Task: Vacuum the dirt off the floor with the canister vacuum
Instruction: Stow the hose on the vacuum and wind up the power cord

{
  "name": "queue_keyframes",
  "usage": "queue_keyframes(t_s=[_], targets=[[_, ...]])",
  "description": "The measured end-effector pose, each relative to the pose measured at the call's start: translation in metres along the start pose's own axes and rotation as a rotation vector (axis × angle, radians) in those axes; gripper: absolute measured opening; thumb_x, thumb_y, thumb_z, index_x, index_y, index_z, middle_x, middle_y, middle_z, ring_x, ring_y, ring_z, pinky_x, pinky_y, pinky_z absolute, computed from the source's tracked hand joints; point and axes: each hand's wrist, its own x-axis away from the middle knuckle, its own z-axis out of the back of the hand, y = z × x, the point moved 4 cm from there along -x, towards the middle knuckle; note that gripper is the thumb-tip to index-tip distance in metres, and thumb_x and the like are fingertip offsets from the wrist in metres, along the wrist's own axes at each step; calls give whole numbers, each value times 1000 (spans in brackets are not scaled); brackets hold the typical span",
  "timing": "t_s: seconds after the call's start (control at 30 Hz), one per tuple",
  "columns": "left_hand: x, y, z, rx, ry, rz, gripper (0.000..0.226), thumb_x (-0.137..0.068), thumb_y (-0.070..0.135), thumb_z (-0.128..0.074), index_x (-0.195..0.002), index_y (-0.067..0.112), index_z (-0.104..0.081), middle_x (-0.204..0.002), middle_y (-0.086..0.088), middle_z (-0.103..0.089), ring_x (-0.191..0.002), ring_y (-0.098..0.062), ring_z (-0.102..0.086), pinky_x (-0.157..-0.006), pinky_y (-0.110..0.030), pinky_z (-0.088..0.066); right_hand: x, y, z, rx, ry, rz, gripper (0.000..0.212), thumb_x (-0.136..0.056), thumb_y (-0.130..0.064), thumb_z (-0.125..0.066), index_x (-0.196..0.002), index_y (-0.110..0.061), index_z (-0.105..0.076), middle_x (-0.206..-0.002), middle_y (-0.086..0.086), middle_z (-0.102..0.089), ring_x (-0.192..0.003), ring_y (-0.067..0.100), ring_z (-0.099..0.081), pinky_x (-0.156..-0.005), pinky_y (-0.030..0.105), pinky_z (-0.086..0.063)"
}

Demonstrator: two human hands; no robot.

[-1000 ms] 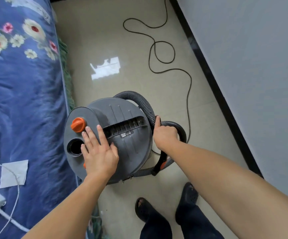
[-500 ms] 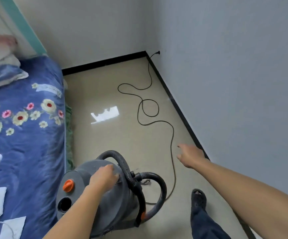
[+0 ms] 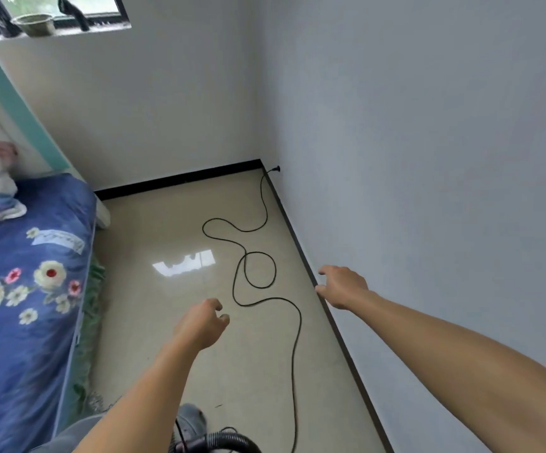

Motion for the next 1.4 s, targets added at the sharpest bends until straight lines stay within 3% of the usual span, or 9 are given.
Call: queue_keyframes(t_s=[0.1, 0.4, 0.6, 0.7, 0.9, 1.17, 1.3, 1.4], targets=[[-20, 15, 32, -19, 41, -9, 40, -96, 29, -52, -133, 12, -51, -121, -10, -61, -107, -26, -58, -81, -29, -45, -25, -14, 21, -14, -1, 26, 46, -99, -32, -50, -143, -21, -46, -132, 5, -60, -116, 26, -58, -83, 32, -44], [-162, 22, 120, -76, 58, -24, 42, -97, 33, -49, -135, 17, -49, -125, -6, -60, -107, -24, -59, -81, -30, -47, -169, -82, 84, -34, 39, 40, 47, -98, -34, -52, -144, -21, -47, -134, 5, -60, -116, 26, -58, -84, 33, -45], [-280, 5, 190, -115, -41, -33, 42, -96, 35, -49, -134, 19, -50, -125, -6, -60, -107, -25, -59, -85, -33, -49, -290, -141, 103, -138, -18, -91, 49, -98, -36, -54, -144, -19, -48, -137, 6, -58, -118, 26, -57, -86, 33, -45], [-327, -1, 231, -153, -74, -16, 42, -95, 35, -49, -134, 19, -51, -125, -6, -59, -109, -25, -58, -87, -32, -48, -328, -172, 107, -220, -76, -120, 52, -98, -41, -56, -145, -20, -47, -141, 5, -56, -126, 26, -53, -95, 34, -44], [-439, 30, 318, -147, -53, -81, 38, -94, 36, -50, -128, 20, -54, -112, -3, -64, -95, -22, -62, -81, -31, -51, -427, -205, 151, -383, -45, -189, 53, -98, -41, -57, -144, -18, -48, -145, 8, -53, -128, 27, -53, -100, 35, -44], [-622, 71, 373, -199, -109, -117, 34, -92, 34, -51, -124, 22, -56, -109, -2, -63, -91, -21, -62, -78, -32, -52, -615, -225, 157, -562, -85, -307, 52, -98, -39, -57, -143, -13, -50, -147, 7, -52, -133, 27, -50, -105, 34, -40], [-724, 95, 392, -252, -198, -112, 37, -92, 33, -51, -127, 22, -55, -114, -4, -62, -93, -22, -62, -79, -30, -51, -701, -242, 148, -618, -163, -395, 50, -98, -32, -58, -134, 3, -55, -139, 20, -57, -124, 37, -57, -101, 43, -49], [-791, 118, 404, -250, -221, -124, 37, -92, 33, -51, -127, 22, -55, -113, -4, -63, -95, -22, -62, -81, -32, -51, -754, -253, 151, -641, -183, -440, 51, -97, -27, -59, -130, 11, -52, -131, 29, -58, -107, 47, -62, -88, 52, -54]])
